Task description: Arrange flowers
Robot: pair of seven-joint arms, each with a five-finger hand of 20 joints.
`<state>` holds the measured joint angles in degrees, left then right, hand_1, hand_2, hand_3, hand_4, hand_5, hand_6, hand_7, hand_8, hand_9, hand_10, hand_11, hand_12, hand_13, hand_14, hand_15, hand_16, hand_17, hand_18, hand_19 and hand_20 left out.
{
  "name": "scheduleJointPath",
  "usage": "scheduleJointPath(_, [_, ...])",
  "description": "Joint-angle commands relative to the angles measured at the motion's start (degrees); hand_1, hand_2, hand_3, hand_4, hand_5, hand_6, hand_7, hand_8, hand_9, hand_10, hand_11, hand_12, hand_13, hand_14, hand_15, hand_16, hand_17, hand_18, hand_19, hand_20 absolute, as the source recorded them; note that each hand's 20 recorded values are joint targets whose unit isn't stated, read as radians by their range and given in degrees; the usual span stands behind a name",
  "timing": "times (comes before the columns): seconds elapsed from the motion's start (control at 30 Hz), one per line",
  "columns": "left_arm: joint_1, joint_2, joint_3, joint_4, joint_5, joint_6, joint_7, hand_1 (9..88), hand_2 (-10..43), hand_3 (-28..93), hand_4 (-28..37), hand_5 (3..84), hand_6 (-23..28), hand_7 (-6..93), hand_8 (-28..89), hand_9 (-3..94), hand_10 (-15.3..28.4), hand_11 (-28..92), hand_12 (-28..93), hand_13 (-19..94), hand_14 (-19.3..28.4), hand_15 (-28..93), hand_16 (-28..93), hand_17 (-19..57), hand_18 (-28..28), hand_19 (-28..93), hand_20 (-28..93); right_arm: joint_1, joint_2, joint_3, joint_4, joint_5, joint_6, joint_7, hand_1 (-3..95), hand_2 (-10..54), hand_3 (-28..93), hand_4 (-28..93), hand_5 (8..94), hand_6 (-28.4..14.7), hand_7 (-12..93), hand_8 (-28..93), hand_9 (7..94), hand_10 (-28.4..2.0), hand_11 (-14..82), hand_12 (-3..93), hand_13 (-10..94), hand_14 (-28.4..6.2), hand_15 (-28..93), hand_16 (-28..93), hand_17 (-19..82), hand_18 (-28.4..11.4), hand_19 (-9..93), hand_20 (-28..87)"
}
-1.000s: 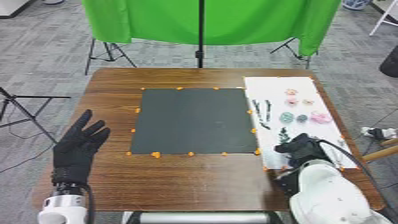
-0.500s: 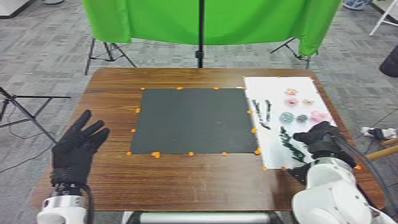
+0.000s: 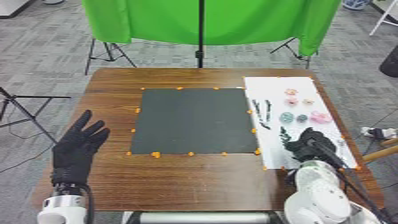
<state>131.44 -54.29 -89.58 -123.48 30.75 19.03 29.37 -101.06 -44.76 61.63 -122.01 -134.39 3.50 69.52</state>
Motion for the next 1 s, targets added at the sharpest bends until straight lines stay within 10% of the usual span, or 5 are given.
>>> scheduleJointPath(0.03, [0.5,1.22,0.22,0.02,-1.53,1.30,1.44,22.6,5.6,84,-27.3,36.0,7.9,9.5,-8,35.6,20.5,27,11,24,28.0,60,-11,-8.1,27.4,57,5,2.1,2.0,-4.2,1.4,-4.4,-8.6,-2.6,36.7,-6.6,75,-23,62.6,-4.6,19,-12,68.1,-18.0,51.7,19.8,67,-13.5,74,16,34,-26.5,90,12])
scheduleJointPath(0.47, [0.8,0.27,-0.59,-0.07,-0.60,0.78,0.37,23.1,6.2,84,-26.7,36.2,7.9,9.8,-8,35.9,20.5,27,11,24,27.9,60,-11,-8.1,27.4,57,5,9.0,1.8,-11.7,5.7,-2.6,-15.9,-4.0,52.1,-8.1,69,-28,72.9,-4.6,42,3,74.9,-13.8,53.9,26.1,74,-9.1,75,20,41,-22.8,93,21])
scheduleJointPath(1.0, [2.0,1.31,-1.49,-0.76,-1.58,1.81,2.27,22.6,5.8,84,-27.0,36.2,8.0,9.7,-8,35.8,20.5,27,11,24,28.0,60,-11,-8.1,27.2,57,5,7.0,2.8,-9.1,1.8,-9.2,2.4,-3.4,55.4,-9.5,74,-28,83.8,-5.3,33,12,84.4,-11.6,53.4,28.8,82,-7.4,78,24,48,-21.9,93,39])
